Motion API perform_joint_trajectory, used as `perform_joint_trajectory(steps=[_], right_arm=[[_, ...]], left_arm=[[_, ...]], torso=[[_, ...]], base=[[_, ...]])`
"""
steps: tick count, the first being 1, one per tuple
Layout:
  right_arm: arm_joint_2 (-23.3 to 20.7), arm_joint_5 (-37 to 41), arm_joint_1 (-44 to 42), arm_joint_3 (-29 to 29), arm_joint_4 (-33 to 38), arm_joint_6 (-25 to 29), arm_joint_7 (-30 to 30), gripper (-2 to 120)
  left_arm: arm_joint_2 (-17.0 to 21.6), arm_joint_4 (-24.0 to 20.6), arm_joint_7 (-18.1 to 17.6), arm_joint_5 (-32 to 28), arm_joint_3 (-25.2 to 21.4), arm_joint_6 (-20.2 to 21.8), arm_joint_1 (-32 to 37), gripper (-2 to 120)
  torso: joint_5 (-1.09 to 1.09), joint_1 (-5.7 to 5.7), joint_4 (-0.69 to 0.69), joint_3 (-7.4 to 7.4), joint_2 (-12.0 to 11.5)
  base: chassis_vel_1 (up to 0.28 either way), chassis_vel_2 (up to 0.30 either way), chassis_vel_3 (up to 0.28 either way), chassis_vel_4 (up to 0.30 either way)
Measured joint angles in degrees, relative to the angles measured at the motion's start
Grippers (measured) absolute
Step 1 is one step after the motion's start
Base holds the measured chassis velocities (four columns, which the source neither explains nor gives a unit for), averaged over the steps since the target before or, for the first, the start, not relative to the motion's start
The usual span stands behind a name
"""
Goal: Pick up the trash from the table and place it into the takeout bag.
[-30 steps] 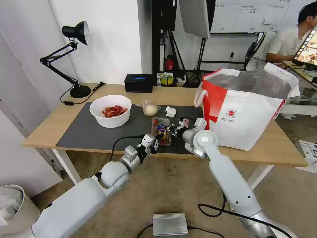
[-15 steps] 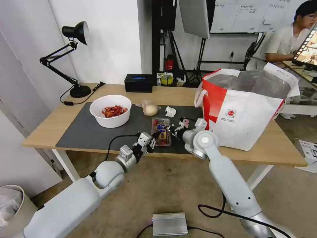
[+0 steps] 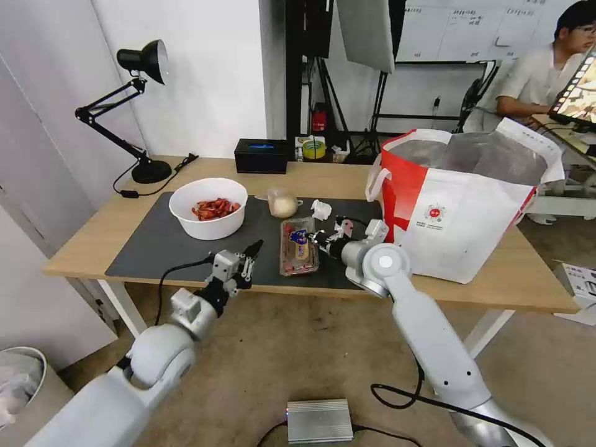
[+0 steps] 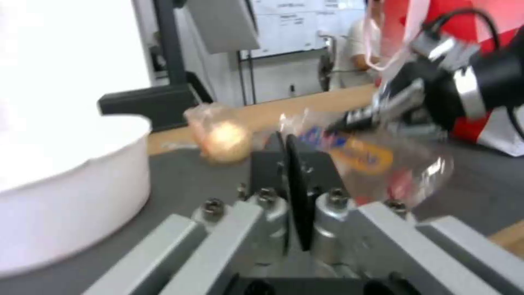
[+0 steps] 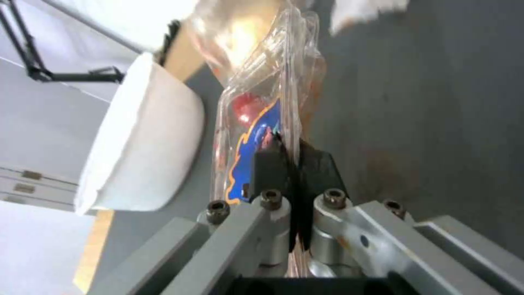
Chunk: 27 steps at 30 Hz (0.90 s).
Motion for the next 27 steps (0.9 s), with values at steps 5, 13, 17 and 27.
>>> perform_joint_trajectory(steps=[5,13,17,27], right_arm=[[-1.63,-0.25,0.02,0.87,2.96,0.67,-0.28,0],[-6.80,-1.15,0.82,4.45,11.13,2.64,-1.66,0],[-9.08,-0.97,2.87,7.12,14.78,3.77,-2.15,0],[-14.18,-2.39,8.14,9.96,17.87,6.77,-0.19,0]], left_arm=[[-2.77,-1.49,-0.01,1.48,-3.03,-0.37,4.44,27],[-7.30,-3.13,0.02,4.43,-7.16,-1.75,11.32,57],[-8.85,-3.33,0.02,5.55,-8.47,-2.49,13.33,71],[-10.15,-4.46,0.05,7.27,-8.24,-3.38,15.57,99]], torso=[[0.00,0.00,-0.01,0.00,0.00],[0.02,0.00,-0.02,0.00,0.00],[0.02,0.00,-0.02,0.00,0.00],[0.01,0.00,-0.01,0.00,0.00]], base=[[0.000,0.000,0.000,0.000],[0.000,0.000,0.000,0.000],[0.000,0.000,0.000,0.000],[0.000,0.000,0.000,0.000]])
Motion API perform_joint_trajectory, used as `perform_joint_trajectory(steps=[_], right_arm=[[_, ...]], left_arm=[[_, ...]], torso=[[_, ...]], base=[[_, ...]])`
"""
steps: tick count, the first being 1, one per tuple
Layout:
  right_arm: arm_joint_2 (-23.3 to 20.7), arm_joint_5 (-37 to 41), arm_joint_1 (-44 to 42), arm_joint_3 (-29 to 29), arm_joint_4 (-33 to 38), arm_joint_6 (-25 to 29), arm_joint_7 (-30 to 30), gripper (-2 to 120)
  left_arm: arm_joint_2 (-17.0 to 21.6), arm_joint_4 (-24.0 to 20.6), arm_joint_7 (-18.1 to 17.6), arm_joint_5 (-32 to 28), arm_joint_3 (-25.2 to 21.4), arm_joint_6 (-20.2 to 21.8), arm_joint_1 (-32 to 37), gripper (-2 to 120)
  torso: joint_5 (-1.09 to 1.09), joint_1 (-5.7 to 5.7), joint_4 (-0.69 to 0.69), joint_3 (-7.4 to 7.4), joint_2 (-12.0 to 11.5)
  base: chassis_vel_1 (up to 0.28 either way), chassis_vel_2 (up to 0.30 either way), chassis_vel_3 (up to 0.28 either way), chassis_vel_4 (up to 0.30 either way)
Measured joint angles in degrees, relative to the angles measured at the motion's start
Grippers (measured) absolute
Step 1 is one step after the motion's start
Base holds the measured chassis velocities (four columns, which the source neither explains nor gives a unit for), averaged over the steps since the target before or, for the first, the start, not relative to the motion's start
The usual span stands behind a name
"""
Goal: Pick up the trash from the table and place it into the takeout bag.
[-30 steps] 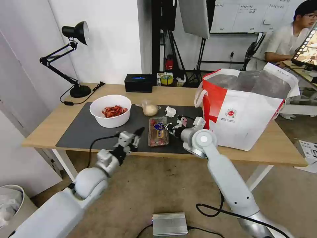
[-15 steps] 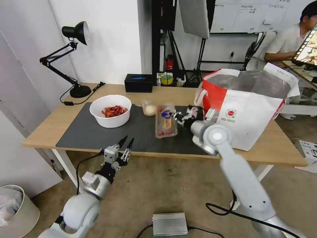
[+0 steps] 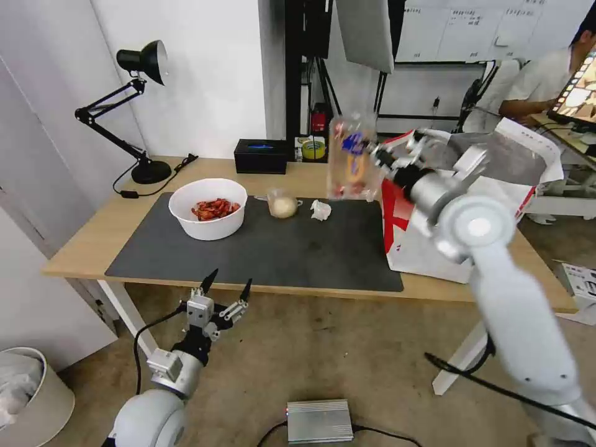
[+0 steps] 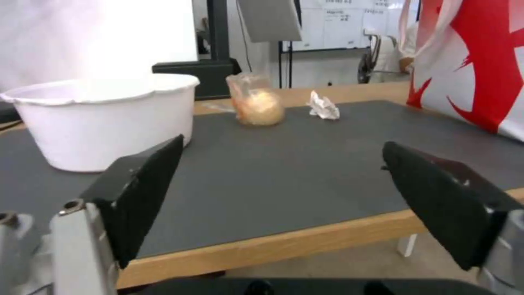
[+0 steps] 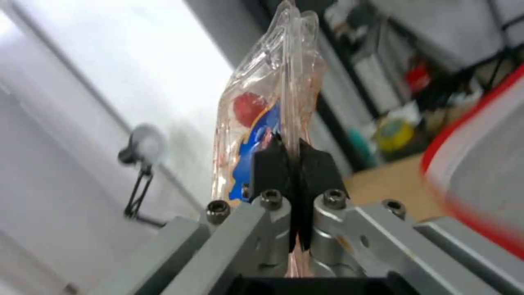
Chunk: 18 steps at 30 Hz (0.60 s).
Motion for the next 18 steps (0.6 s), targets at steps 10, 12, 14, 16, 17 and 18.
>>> perform_joint_trajectory(steps=[10,12,14,16,17,18], right_arm=[[-6.25,-1.73,1.26,3.25,-2.28,2.49,1.14,0],[-7.13,-2.22,1.27,3.90,-2.87,2.71,1.05,0],[-8.78,-3.33,1.26,5.56,-4.14,3.00,0.50,0],[-9.65,-3.55,1.13,6.50,-4.85,3.12,0.27,0],[-10.30,-3.61,0.88,7.19,-5.43,3.17,0.15,0],[-11.02,-3.65,0.36,7.89,-6.00,3.20,0.01,0]], left_arm=[[-0.63,0.39,-0.01,0.13,0.33,-0.17,-0.25,100],[-0.63,0.44,-0.01,0.14,0.41,-0.18,-0.34,100],[-0.57,0.44,0.00,0.14,0.49,-0.20,-0.55,100],[-0.53,0.44,-0.01,0.11,0.54,-0.20,-0.61,100],[-0.52,0.44,-0.01,0.06,0.61,-0.21,-0.61,100],[-0.52,0.44,-0.01,0.04,0.75,-0.21,-0.59,100]], torso=[[0.00,0.01,0.00,0.00,0.00],[0.00,0.01,0.00,0.00,0.00],[0.01,0.01,0.00,0.00,0.00],[0.00,0.01,-0.01,0.00,0.00],[0.00,0.01,-0.01,0.00,0.00],[0.00,0.01,-0.01,0.00,0.00]], base=[[0.000,0.000,0.000,0.000],[0.000,0.000,0.000,0.000],[0.000,0.000,0.000,0.000],[0.000,0.000,0.000,0.000],[0.000,0.000,0.000,0.000],[0.000,0.000,0.000,0.000]])
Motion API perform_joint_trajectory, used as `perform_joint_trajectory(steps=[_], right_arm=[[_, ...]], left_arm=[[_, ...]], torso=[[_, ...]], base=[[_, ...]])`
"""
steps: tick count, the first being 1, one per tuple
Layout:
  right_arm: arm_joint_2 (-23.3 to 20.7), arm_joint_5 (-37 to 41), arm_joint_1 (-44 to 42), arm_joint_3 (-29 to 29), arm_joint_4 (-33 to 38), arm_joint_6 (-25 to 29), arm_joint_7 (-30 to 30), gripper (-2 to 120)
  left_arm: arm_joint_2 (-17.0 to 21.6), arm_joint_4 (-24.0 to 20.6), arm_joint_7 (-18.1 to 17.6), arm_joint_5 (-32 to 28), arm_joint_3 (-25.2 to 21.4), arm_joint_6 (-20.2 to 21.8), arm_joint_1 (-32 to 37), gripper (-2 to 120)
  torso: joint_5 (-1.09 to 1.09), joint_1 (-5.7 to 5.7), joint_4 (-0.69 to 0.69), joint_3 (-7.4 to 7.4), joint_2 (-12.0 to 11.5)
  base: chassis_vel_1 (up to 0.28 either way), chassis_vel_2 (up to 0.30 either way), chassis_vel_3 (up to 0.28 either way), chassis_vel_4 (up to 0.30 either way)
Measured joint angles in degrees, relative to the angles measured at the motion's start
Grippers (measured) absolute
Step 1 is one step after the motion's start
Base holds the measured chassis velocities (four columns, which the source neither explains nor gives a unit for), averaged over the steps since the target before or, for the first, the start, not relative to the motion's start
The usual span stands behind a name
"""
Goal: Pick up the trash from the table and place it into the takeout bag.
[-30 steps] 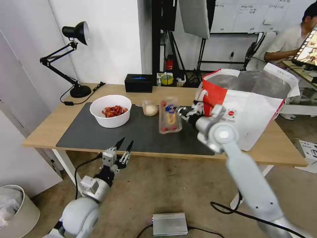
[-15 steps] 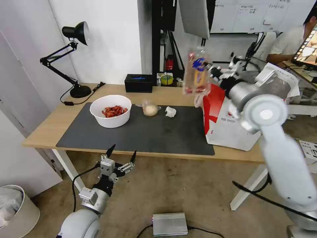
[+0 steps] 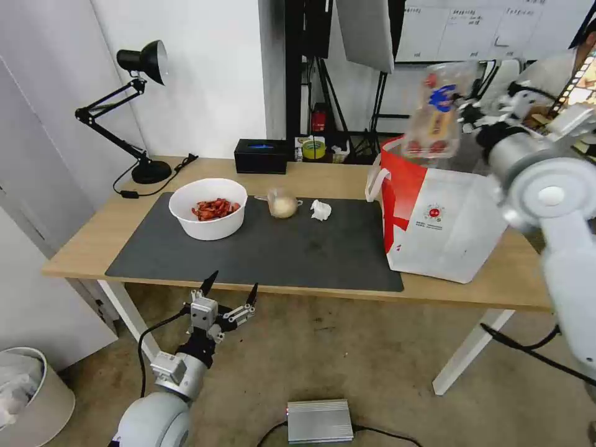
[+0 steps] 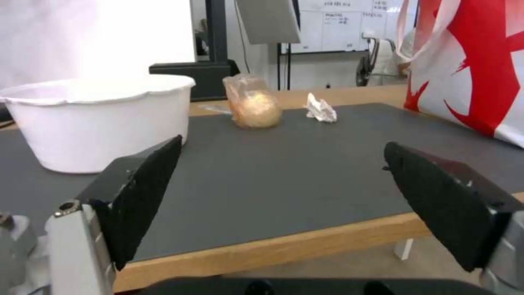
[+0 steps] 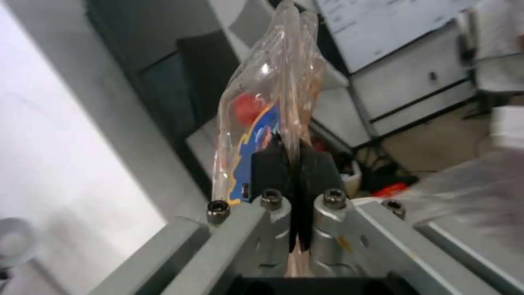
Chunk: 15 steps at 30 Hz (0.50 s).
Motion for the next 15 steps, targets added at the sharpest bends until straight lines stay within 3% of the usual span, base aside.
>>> perform_joint_trajectory(steps=[15], right_arm=[[-1.80,-10.38,-8.54,2.53,-0.59,-1.91,-1.00,0]], left_arm=[[-0.35,-0.02,0.00,-0.22,1.10,0.06,-0.04,100]], torso=[[-0.01,0.00,0.01,0.00,0.00]], base=[[0.000,0.000,0.000,0.000]])
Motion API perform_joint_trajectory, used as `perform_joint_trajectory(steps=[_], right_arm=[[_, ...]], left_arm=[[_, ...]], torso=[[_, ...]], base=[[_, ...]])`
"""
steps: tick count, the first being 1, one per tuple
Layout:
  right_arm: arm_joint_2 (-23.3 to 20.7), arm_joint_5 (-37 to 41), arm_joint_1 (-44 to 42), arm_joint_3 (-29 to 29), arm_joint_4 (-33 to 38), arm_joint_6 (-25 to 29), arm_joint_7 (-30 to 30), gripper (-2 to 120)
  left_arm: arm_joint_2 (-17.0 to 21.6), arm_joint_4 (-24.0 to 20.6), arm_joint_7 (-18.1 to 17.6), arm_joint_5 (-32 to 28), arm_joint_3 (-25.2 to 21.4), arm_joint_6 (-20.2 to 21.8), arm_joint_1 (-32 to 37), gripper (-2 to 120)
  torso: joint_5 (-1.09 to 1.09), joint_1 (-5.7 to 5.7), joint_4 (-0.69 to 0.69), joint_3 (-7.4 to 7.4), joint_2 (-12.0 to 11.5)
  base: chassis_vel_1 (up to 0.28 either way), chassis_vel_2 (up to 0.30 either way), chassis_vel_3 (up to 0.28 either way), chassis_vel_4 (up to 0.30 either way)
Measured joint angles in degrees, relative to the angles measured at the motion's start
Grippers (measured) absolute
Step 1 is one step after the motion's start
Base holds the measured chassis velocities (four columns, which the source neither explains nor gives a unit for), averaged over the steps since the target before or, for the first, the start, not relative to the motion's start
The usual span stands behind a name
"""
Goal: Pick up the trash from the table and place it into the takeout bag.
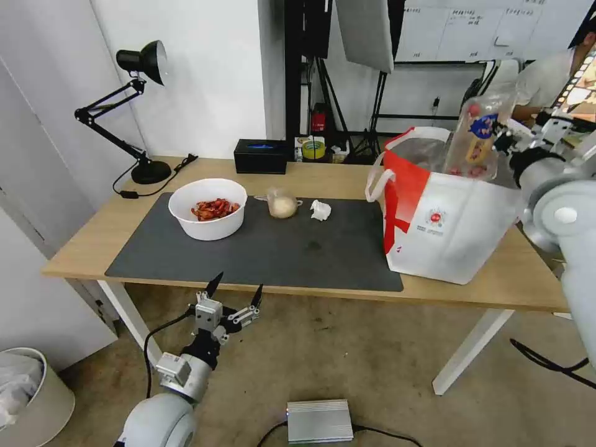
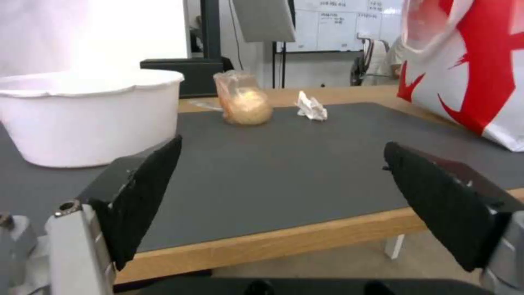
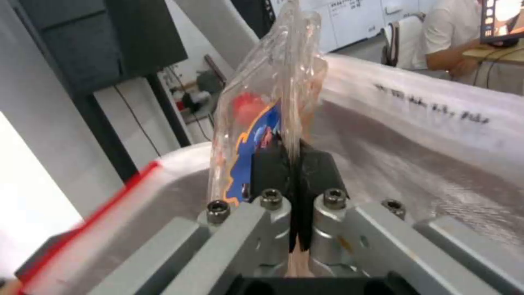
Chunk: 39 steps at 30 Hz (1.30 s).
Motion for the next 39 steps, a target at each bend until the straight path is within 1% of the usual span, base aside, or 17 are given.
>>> perform_joint_trajectory(steps=[14,19,25,26,27,29,30,33,34,36,37,38,39], right_arm=[[0.38,1.44,-1.03,0.09,-0.18,0.09,0.08,0],[0.33,2.90,-0.81,0.06,0.07,-0.05,1.01,0],[0.23,4.96,-0.80,0.06,1.07,-1.74,3.02,0],[0.23,5.72,-0.76,-0.01,1.40,-2.70,3.94,5],[0.23,5.72,-0.76,-0.01,1.40,-2.70,3.94,5],[0.24,6.36,-0.61,-0.34,1.69,-3.54,4.91,14],[0.24,6.36,-0.61,-0.34,1.69,-3.54,4.91,14],[0.49,6.57,-0.24,-0.95,1.84,-3.65,6.34,29],[0.49,6.57,-0.24,-0.95,1.84,-3.65,6.34,29],[0.71,6.67,0.12,-1.12,1.69,-3.65,6.38,39],[0.73,7.11,0.18,-1.12,1.67,-3.65,6.08,42],[0.73,7.11,0.18,-1.12,1.67,-3.65,6.08,42],[0.73,8.54,0.27,-1.09,1.89,-3.53,5.34,49]], left_arm=[[-0.12,-0.22,0.00,0.08,0.25,0.15,0.05,100],[-0.04,-0.09,0.00,0.10,0.28,0.14,-0.24,100],[0.02,-0.08,0.00,0.13,0.37,0.16,-0.32,100],[0.14,-0.08,0.00,0.15,0.41,0.18,-0.29,100],[0.14,-0.08,0.00,0.15,0.41,0.18,-0.29,100],[0.28,-0.08,0.00,0.27,0.53,0.20,-0.18,100],[0.28,-0.08,0.00,0.27,0.53,0.20,-0.18,100],[0.10,0.06,0.00,0.71,0.68,0.20,-0.06,100],[0.10,0.06,0.00,0.71,0.68,0.20,-0.06,100],[-0.03,0.26,0.00,0.91,0.80,0.21,-0.05,100],[-0.04,0.27,0.00,0.94,0.81,0.21,-0.07,100],[-0.04,0.27,0.00,0.94,0.81,0.21,-0.07,100],[-0.03,0.26,0.00,0.94,0.73,0.22,-0.12,100]], torso=[[0.00,0.00,0.00,0.00,0.00],[0.00,0.00,0.00,0.00,0.00],[0.00,0.00,0.00,0.00,0.00],[0.00,0.00,0.00,0.00,0.00],[0.00,0.00,0.00,0.00,0.00],[0.00,0.00,0.00,0.00,0.00],[0.00,0.00,0.00,0.00,0.00],[0.00,0.00,0.00,0.00,0.00],[0.00,0.00,0.00,0.00,0.00],[-0.01,0.00,0.00,0.00,0.00],[-0.01,0.00,0.00,0.00,0.00],[-0.01,0.00,0.00,0.00,0.00],[0.00,0.00,0.00,0.00,0.00]], base=[[0.000,0.000,0.000,0.000],[0.000,0.000,0.000,0.000],[0.000,0.000,0.000,0.000],[0.000,0.000,0.000,0.000],[0.000,0.000,0.000,0.000],[0.000,0.000,0.000,0.000],[0.000,0.000,0.000,0.000],[0.000,0.000,0.000,0.000],[0.000,0.000,0.000,0.000],[0.000,0.000,0.000,0.000],[0.000,0.000,0.000,0.000],[0.000,0.000,0.000,0.000],[0.000,0.000,0.000,0.000]])
